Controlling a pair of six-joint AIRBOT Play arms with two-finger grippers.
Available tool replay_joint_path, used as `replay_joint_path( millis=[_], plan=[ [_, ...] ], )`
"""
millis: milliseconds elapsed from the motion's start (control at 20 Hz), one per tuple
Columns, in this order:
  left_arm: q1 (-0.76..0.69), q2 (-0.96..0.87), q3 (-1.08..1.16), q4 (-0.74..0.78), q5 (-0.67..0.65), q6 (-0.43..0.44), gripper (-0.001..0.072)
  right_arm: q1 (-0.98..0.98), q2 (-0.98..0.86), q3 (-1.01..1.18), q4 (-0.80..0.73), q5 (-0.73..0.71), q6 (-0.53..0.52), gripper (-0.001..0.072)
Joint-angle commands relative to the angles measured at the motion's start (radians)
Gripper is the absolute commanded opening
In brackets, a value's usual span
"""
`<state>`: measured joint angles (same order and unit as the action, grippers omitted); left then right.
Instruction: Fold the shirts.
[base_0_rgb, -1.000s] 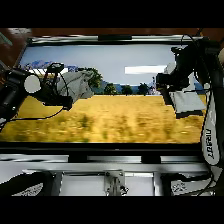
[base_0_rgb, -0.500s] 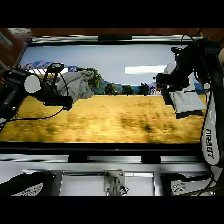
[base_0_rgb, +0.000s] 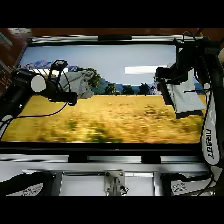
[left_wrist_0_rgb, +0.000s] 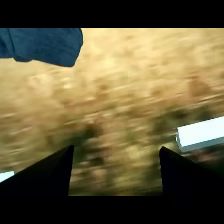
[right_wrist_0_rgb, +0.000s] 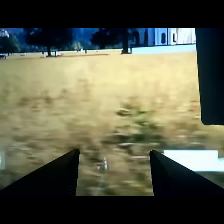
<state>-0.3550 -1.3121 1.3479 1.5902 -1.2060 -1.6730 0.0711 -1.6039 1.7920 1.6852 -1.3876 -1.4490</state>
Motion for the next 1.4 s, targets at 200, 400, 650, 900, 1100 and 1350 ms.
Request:
replay_joint_path(
  millis=[200, 400, 650, 900, 1100, 1350],
  plan=[
    [0.174, -0.353, 0.321, 0.051, 0.07, 0.003, 0.0684, 0.001, 0.0, 0.001, 0.071, -0.017, 0.0, 0.0553],
    [0.203, -0.556, 0.439, 0.05, 0.033, 0.003, 0.0685, 0.001, 0.0, 0.001, 0.071, -0.034, -0.006, 0.0552],
    [0.199, -0.646, 0.443, 0.017, 0.11, 0.002, 0.0653, 0.001, 0.0, 0.001, 0.072, -0.036, -0.011, 0.0552],
    [0.194, -0.581, 0.517, 0.006, 0.095, 0.003, 0.0038, 0.001, 0.0, 0.001, 0.071, -0.064, -0.011, 0.0552],
    [0.137, -0.356, 0.66, 0.006, 0.098, 0.03, 0.0038, 0.001, 0.037, 0.002, 0.071, -0.068, -0.015, 0.0547],
    [-0.036, 0.004, 0.676, 0.006, 0.02, 0.048, 0.0038, 0.001, 0.291, 0.002, 0.017, -0.027, -0.014, 0.0547]
  ],
)
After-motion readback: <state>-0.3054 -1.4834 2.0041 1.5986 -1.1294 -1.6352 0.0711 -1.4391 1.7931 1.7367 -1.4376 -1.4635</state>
